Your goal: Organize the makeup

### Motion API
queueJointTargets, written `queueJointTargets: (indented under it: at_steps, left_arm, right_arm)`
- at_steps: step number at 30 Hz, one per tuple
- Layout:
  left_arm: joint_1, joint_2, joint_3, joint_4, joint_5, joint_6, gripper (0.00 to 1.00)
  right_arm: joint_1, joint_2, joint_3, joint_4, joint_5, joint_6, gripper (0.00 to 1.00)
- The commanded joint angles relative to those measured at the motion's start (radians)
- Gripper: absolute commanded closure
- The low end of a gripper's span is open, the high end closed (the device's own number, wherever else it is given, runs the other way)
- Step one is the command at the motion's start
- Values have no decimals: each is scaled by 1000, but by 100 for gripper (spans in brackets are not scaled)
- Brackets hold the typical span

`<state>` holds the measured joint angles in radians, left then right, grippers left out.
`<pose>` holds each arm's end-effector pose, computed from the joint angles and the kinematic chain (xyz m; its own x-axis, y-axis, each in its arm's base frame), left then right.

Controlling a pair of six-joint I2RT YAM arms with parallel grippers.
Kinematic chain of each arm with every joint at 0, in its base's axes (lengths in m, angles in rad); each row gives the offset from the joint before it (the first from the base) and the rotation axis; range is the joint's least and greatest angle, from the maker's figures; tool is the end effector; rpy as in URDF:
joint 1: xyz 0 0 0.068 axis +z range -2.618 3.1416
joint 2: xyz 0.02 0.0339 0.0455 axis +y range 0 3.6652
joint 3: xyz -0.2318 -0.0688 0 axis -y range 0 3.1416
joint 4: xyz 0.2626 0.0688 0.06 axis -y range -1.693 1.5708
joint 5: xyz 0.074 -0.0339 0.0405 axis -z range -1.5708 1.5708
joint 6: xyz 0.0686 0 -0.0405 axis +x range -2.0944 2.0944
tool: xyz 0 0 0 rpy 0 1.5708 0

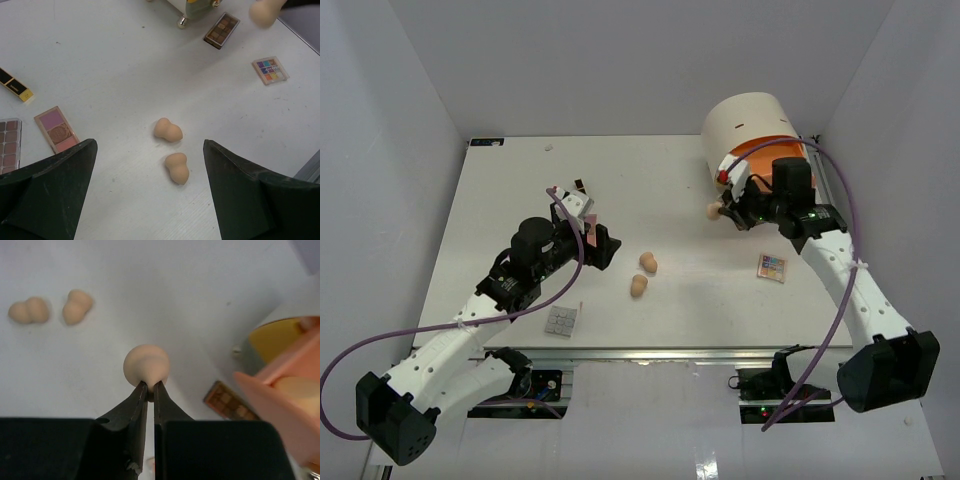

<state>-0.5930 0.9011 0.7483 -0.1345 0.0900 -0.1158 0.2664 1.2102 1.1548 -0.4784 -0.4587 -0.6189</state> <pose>0.2298 -0.1623 0.2742 -0.3060 0.0674 -0.9496 0.5967 0.7908 -0.1361 0.3011 0.1136 0.3068 -0.0495 -0.5527 -0.8319 -0.7766 0.5451 -0.3159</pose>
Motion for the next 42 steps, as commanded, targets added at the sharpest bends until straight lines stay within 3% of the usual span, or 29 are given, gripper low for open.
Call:
queueJointTargets:
  at_steps: [1,6,12,17,19,24,29,34,38,42]
  left_arm:
    - [-1,-3,7,6,20,5,2]
    - [-1,-2,8,7,30,4,2]
    - [-1,-2,6,7,40,2,2]
    - [-1,2,8,7,46,1,2]
    - [-1,3,8,7,48,1,2]
    - [-1,7,7,7,56,-1,2]
    - [-1,22,10,7,74,-2,2]
    - [-1,28,13,4,90,-4,2]
    - [-1,33,14,2,111,-5,2]
    - [-1,62,19,1,156,-16,2]
  right_arm:
    - [-117,-53,101,87,-22,109,92]
    - [-180,-50,104,251,169,236,92]
    - [-213,9,97,328,385,320,92]
    - [-219,48,84,375,439,332,88]
    - [-222,69,86,385,450,332,82]
    - [-226,93,88,389,410,329,48]
    - [-231,84,92,389,385,335,36]
    - [-236,31,91,364,286,341,22]
    - [-237,-61,40,265,-19,267,2]
    - [-237,-186,-84,180,-401,206,7]
